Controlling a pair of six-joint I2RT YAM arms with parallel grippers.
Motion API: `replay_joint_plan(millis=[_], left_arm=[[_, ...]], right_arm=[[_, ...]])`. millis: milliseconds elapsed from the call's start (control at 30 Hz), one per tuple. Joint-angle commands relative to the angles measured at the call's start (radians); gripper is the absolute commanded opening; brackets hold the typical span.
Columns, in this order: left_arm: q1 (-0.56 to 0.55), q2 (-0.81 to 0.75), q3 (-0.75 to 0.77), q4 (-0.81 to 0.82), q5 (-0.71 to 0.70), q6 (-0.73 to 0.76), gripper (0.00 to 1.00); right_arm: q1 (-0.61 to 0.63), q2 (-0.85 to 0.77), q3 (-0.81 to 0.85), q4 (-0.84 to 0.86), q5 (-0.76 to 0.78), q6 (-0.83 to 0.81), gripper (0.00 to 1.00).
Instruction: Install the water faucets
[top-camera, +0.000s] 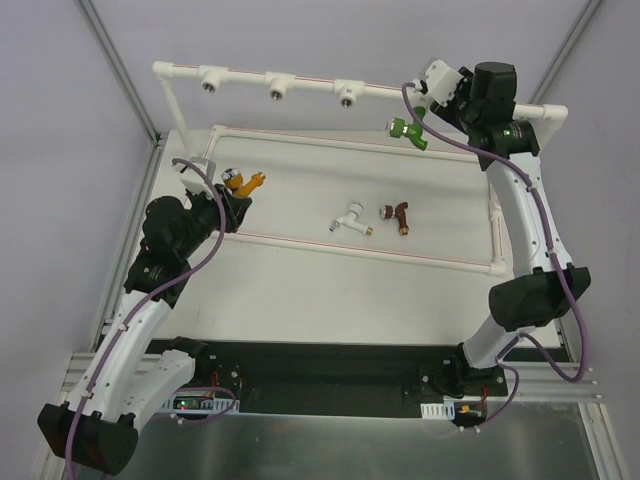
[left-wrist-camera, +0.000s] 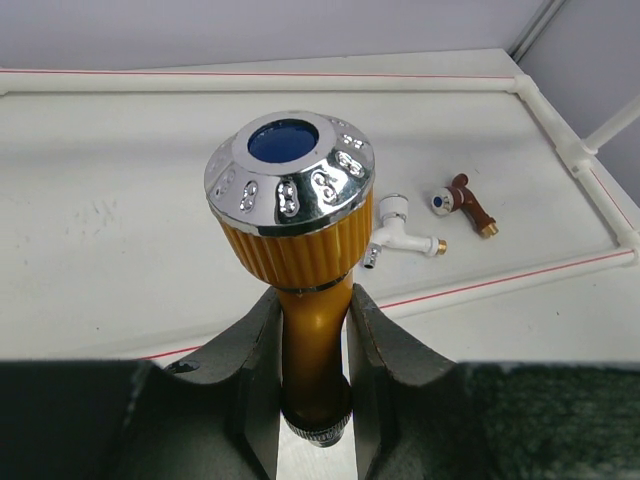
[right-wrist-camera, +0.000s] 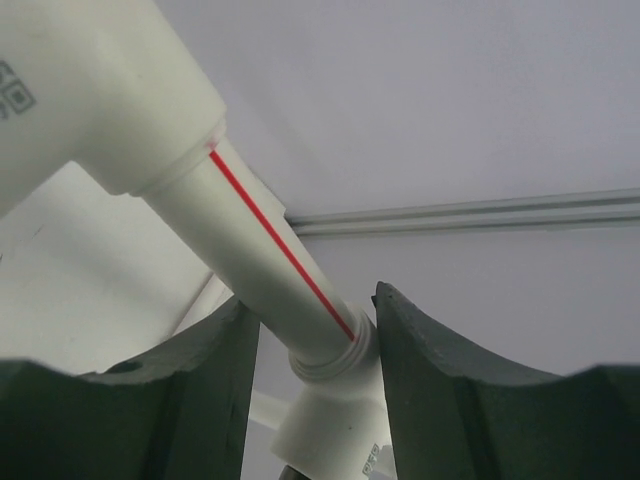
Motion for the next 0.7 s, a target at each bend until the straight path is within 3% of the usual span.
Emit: replay_joint_plan(millis=[0, 267, 400, 433, 667], left_arm=[[0.015, 0.003, 0.062, 0.041, -0.022, 0.044, 0.0], [0.039, 0.014, 0.081, 0.04, -0.103, 0.049, 0.0], [0.087, 0.015, 0.076, 0.069, -0.135, 0.027, 0.0], [0.105, 0.02, 0.073, 0.083, -0.123, 0.015, 0.0], [0.291, 0.103, 0.075, 0.242, 0.075, -0.209, 0.0]], right_arm=[[0.063, -0.164, -0.051, -0.053, 0.109, 0.023, 0.19], [0.13, -0.363, -0.235, -0.082, 0.223, 0.079, 0.16], [0.13, -0.455, -0.299, -0.093, 0.228, 0.136, 0.05], [0.13, -0.484, -0.305, -0.101, 0.22, 0.151, 0.02], [0.133, -0.577, -0.385, -0.116, 0.139, 0.248, 0.02]])
